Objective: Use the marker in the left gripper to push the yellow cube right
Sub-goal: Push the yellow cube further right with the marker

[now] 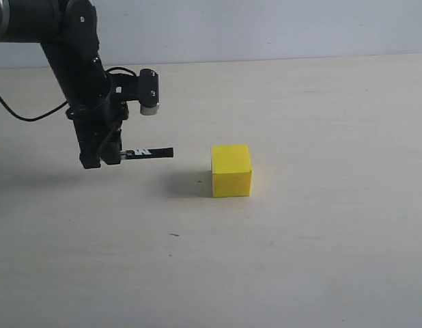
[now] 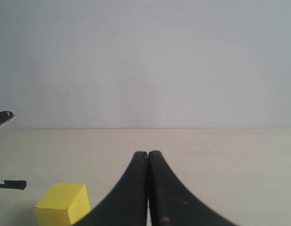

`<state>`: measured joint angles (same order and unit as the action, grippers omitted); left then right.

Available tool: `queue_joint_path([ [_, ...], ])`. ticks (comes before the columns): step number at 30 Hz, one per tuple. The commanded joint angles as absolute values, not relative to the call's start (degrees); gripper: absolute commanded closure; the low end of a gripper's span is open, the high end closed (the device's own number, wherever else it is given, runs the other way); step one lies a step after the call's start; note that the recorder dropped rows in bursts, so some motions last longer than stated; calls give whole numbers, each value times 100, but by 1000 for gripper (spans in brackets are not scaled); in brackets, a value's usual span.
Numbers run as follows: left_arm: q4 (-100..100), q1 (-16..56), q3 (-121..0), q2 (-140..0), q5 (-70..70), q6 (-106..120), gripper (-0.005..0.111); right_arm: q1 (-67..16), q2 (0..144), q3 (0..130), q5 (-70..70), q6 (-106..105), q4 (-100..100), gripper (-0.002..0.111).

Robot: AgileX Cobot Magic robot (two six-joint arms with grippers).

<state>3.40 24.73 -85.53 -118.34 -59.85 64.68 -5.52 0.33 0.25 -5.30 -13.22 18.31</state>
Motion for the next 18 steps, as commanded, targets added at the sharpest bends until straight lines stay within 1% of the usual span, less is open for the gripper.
queue_joint_path([
  [1,316,2698,-8597,-11997,-5971,6388,107,-536,0,0,-502,-1337,1797,108],
  [15,482,3470,-9396,-12530,-6087,6273,107,-536,0,0,-502,-1337,1797,108],
  [18,471,3378,-9426,-12540,-6320,6258,107,-536,0,0,-502,-1337,1797,108],
])
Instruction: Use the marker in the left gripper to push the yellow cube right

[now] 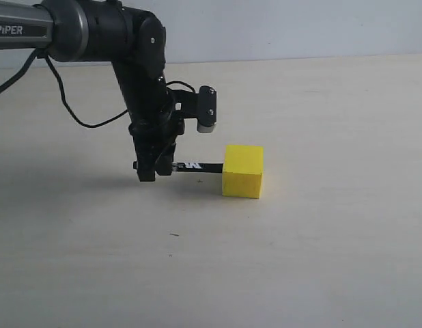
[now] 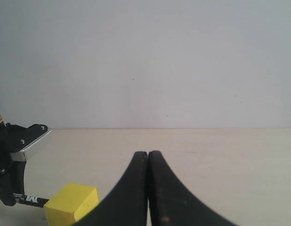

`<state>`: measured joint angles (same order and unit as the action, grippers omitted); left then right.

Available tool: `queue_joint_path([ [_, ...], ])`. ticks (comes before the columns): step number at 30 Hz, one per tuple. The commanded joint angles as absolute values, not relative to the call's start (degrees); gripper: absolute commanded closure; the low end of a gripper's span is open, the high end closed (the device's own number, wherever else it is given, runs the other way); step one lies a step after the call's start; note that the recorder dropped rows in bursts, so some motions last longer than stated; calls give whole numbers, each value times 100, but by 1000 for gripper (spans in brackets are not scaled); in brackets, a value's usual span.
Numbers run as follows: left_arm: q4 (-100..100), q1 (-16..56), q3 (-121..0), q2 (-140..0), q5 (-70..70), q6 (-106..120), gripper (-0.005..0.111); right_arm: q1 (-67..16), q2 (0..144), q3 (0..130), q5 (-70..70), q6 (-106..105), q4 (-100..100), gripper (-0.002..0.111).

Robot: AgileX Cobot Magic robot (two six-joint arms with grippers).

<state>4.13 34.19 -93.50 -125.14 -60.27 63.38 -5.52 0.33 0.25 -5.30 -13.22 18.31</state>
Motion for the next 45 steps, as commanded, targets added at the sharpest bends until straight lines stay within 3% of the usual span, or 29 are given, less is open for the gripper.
queue_joint_path([
  [1,471,3305,-9426,-12540,-6389,6258,107,-536,0,0,-502,-1337,1797,108],
  [9,346,2848,-9414,-12540,-6748,6233,107,-536,0,0,-502,-1337,1797,108],
  [27,830,3776,-9887,-12804,-6137,6255,107,-536,0,0,-502,-1337,1797,108],
  [45,684,3442,-9972,-12804,-6530,5795,107,-536,0,0,-502,-1337,1797,108],
])
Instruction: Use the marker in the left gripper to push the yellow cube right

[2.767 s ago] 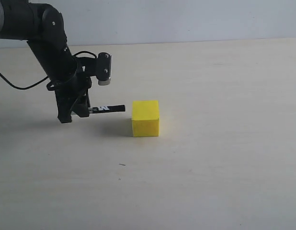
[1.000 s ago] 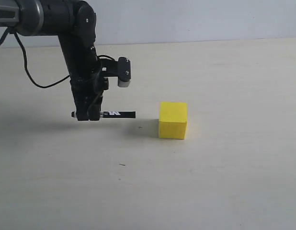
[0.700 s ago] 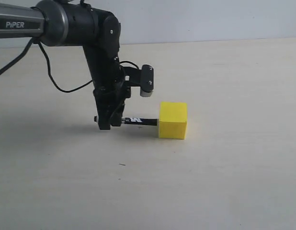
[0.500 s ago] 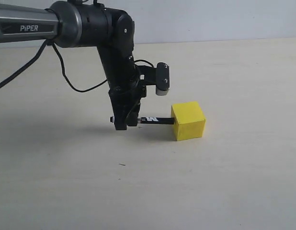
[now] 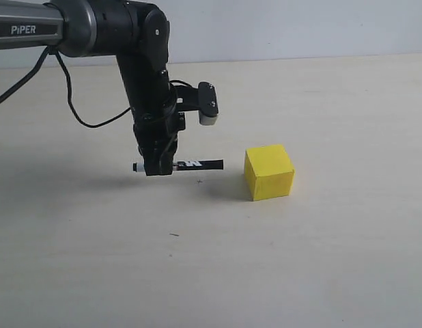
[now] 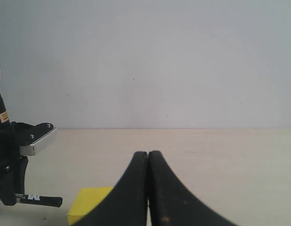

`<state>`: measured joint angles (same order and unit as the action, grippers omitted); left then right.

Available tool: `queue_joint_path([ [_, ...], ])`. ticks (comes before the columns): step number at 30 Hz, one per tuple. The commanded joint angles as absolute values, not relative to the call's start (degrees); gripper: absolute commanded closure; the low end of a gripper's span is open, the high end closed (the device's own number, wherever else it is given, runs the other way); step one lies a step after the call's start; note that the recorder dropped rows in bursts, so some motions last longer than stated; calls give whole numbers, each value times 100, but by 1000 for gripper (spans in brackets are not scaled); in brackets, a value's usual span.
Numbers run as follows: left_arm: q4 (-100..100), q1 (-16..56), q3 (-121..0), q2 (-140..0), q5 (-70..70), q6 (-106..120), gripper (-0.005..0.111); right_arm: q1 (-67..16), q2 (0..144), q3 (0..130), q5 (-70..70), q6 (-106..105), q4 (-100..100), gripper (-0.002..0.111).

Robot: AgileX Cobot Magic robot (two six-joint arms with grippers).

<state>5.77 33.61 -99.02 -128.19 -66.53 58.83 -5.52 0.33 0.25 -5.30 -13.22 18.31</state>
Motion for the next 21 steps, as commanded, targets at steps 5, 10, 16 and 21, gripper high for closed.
queue_joint_path([
  [5,711,3640,-10269,-12927,-6457,5586,107,-536,0,0,-502,-1337,1797,108],
  [10,698,3905,-10641,-13248,-6678,5499,107,-536,0,0,-502,-1337,1797,108],
  [16,525,3918,-10856,-13291,-6830,5487,107,-536,0,0,-502,-1337,1797,108],
  [21,361,3645,-10880,-13272,-6996,5504,107,-536,0,0,-502,-1337,1797,108],
])
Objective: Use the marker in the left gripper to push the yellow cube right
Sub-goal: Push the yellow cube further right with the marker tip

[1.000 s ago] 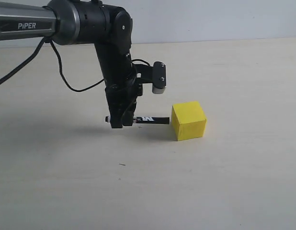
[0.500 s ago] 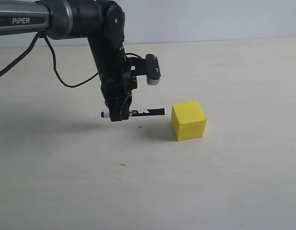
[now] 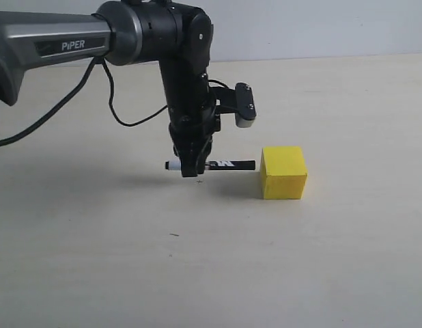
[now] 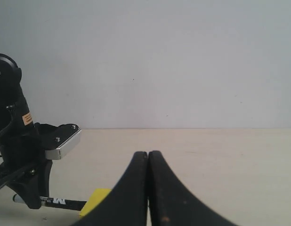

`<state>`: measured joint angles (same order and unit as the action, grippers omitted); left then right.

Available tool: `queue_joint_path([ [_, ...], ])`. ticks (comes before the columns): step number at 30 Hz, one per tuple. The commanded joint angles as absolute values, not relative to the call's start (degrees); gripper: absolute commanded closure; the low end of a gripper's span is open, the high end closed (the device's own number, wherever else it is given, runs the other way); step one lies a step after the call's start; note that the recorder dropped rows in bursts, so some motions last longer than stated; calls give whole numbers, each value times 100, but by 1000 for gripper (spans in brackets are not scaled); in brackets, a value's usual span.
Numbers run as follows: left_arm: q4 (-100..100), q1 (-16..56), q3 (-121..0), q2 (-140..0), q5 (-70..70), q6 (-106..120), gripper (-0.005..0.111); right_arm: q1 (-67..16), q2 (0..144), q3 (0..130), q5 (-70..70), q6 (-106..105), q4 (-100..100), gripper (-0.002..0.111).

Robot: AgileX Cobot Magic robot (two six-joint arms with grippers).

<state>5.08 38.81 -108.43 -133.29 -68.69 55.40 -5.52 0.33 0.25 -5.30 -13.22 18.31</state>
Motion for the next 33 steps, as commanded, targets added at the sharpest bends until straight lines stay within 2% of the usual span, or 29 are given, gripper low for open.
queue_joint_path([
  [1,361,3591,-10880,-13272,-6996,5504,107,-536,0,0,-502,-1337,1797,108],
  [8,457,3559,-10880,-13272,-6996,5865,107,-536,0,0,-502,-1337,1797,108],
  [19,834,4309,-10880,-13272,-6300,6298,107,-536,0,0,-502,-1337,1797,108],
  [27,812,3973,-10880,-13272,-6996,5905,107,-536,0,0,-502,-1337,1797,108],
  [33,801,3851,-10880,-13272,-6996,5737,107,-536,0,0,-502,-1337,1797,108],
])
